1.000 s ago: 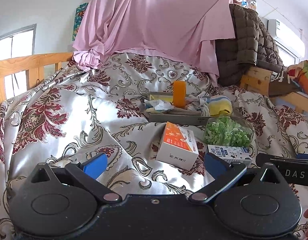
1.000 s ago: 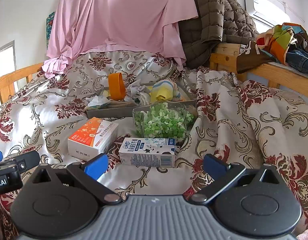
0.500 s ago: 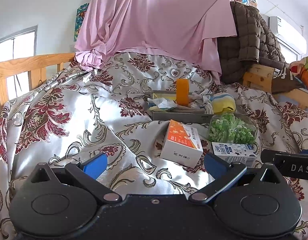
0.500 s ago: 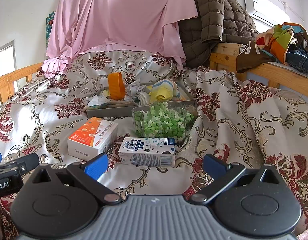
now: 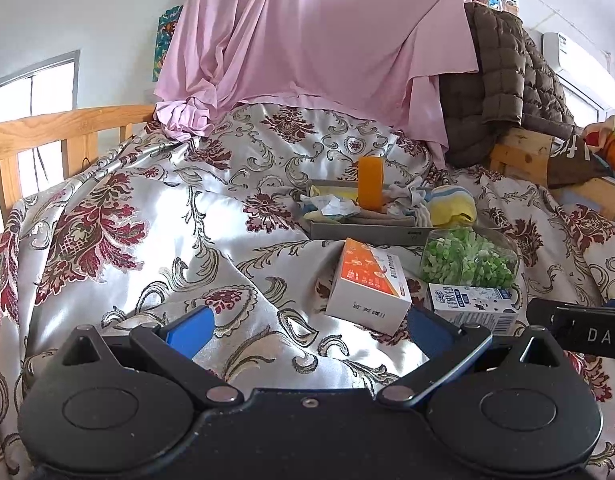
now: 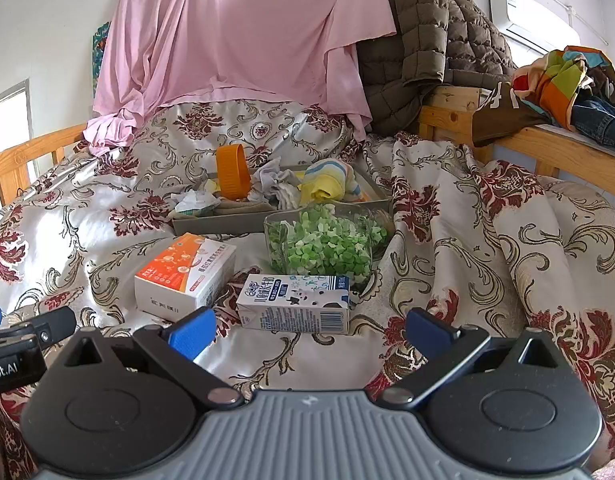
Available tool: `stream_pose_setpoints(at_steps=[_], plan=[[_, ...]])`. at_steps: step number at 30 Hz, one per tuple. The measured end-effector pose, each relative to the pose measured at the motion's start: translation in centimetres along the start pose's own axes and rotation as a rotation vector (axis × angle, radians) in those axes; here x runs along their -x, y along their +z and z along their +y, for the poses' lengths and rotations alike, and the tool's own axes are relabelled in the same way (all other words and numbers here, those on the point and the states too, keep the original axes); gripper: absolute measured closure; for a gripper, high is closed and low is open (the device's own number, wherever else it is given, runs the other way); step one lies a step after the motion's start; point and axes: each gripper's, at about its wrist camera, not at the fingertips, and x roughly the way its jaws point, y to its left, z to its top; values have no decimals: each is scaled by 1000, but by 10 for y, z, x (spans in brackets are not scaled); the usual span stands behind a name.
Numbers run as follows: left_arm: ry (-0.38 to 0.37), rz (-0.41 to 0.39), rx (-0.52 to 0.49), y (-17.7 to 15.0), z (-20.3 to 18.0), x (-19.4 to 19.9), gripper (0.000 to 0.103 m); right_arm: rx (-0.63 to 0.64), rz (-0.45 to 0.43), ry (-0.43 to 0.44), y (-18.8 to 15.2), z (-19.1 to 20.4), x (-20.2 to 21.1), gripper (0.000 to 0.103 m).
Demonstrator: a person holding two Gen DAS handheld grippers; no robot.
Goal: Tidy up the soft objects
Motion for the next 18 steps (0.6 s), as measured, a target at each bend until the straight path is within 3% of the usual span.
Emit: stream_pose_setpoints(at_steps=[18], plan=[[9,-7,2,-2,1,1,1,0,0,0,0,0,0,0]])
